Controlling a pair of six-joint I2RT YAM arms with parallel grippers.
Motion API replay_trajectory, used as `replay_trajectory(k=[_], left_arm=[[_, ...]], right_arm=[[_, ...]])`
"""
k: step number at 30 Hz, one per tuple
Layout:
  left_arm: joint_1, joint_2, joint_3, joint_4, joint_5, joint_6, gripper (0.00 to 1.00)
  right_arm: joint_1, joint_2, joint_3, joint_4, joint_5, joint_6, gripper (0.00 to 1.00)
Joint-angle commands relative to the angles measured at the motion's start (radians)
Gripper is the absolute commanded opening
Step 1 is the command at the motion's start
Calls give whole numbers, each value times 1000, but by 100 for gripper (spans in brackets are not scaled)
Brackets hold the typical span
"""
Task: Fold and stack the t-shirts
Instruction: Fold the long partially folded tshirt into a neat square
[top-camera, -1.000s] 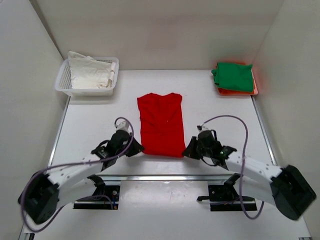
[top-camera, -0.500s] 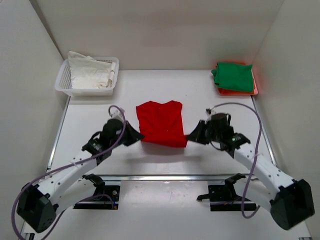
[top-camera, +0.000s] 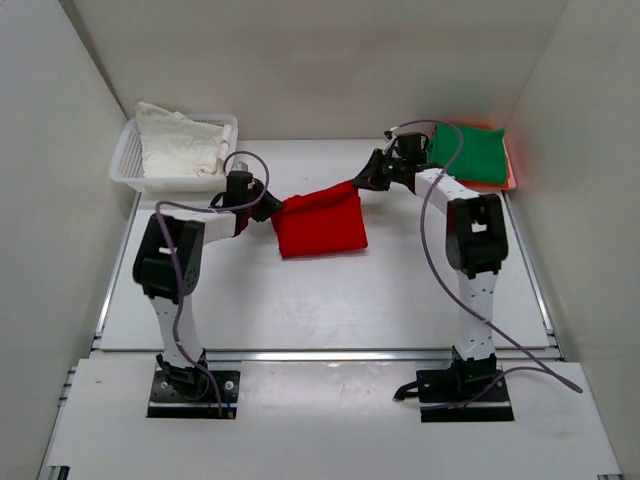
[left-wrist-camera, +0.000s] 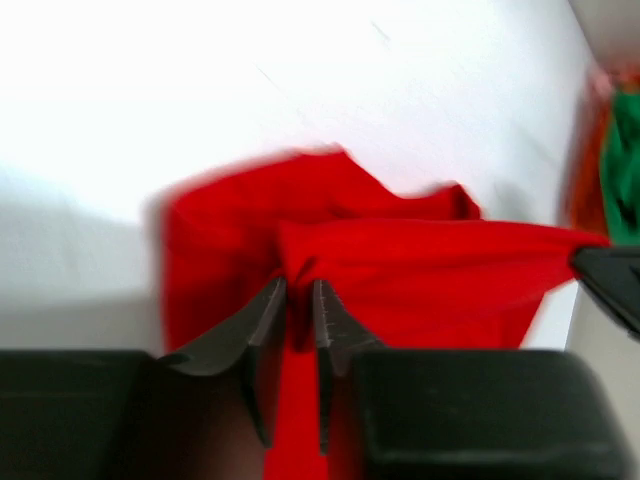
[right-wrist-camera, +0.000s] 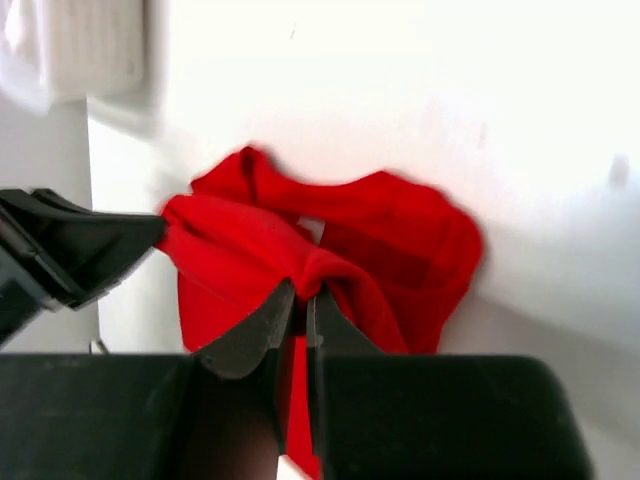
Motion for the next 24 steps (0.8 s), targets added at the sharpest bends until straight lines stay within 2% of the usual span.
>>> replay_trajectory(k=[1, 3, 5, 7, 9, 10, 13, 17, 18, 21, 24], left_arm=[[55, 151, 129, 103, -38, -28, 31], [75, 212, 171, 132, -47, -58, 49], [81, 232, 180, 181, -42, -87, 57], [81, 211, 171, 256, -59, -104, 60], [77, 162, 149, 295, -74, -107, 60], [72, 122, 136, 298, -82, -98, 60], [57, 29, 119, 259, -76, -57, 61], [35, -28, 90, 183, 0, -37, 60], [32, -25, 88, 173, 13, -32, 58], [-12, 30, 111, 76, 42, -29, 58], [-49, 111, 158, -43, 24, -20, 57]], right_arm=[[-26, 231, 306, -43, -10, -25, 5], [-26, 338, 439, -150, 51, -43, 19], [-16, 449, 563, -230, 103, -102, 28], [-20, 494, 683, -278, 109, -128, 38], [-22, 494, 702, -298, 131, -145, 51], [-20, 475, 688, -299, 160, -165, 59], [-22, 357, 561, -252, 223, -185, 71], [-37, 160, 271, -151, 232, -163, 80], [-39, 124, 243, -143, 228, -154, 83], [-39, 67, 104, -149, 203, -163, 85], [-7, 57, 62, -166, 195, -182, 87]])
